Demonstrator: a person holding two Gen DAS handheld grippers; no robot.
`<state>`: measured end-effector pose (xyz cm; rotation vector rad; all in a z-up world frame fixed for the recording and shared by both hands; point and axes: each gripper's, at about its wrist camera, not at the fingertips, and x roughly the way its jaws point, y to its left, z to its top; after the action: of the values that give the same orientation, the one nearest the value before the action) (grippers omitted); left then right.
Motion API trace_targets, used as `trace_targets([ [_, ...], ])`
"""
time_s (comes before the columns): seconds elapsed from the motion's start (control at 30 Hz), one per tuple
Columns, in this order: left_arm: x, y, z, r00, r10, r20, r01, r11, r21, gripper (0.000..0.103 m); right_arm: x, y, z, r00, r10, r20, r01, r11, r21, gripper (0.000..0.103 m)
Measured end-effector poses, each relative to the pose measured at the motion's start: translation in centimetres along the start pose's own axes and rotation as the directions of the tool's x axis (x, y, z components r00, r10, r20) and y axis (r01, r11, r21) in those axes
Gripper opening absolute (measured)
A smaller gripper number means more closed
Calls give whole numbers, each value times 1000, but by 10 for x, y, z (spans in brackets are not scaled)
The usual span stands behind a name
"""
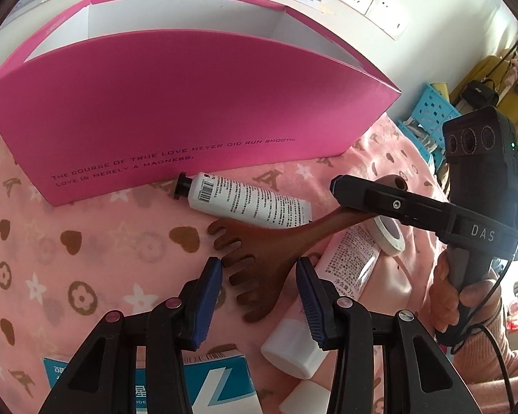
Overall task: Organize rigid objects
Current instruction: 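Grasp the brown wooden massage rake by its handle with the right tool, then carry the wooden rake into the magenta box and open the right tool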
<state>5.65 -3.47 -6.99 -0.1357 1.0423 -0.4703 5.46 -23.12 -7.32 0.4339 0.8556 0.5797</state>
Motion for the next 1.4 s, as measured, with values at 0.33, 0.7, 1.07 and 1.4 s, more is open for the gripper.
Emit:
trace_targets([
  [0.33, -3, -1, -1, 1000, -1, 20, 1, 1000, -17, 45, -17, 19, 7, 981, 194, 29, -195, 980, 47, 21],
  [0.7, -54, -12, 14, 990, -2, 139, -1, 1000, 24, 43, -43, 53, 30, 956, 284, 74, -283, 959, -17, 21],
  [1.07, -88, -26, 76, 965, 61, 256, -96, 988, 124, 43, -64, 62, 89, 940, 298, 169, -288, 954, -81, 20],
  [1.4, -48, -20, 119, 977, 88, 192, -112, 987, 115, 43, -45, 30, 126, 959, 211, 188, -209, 977, -29, 20],
])
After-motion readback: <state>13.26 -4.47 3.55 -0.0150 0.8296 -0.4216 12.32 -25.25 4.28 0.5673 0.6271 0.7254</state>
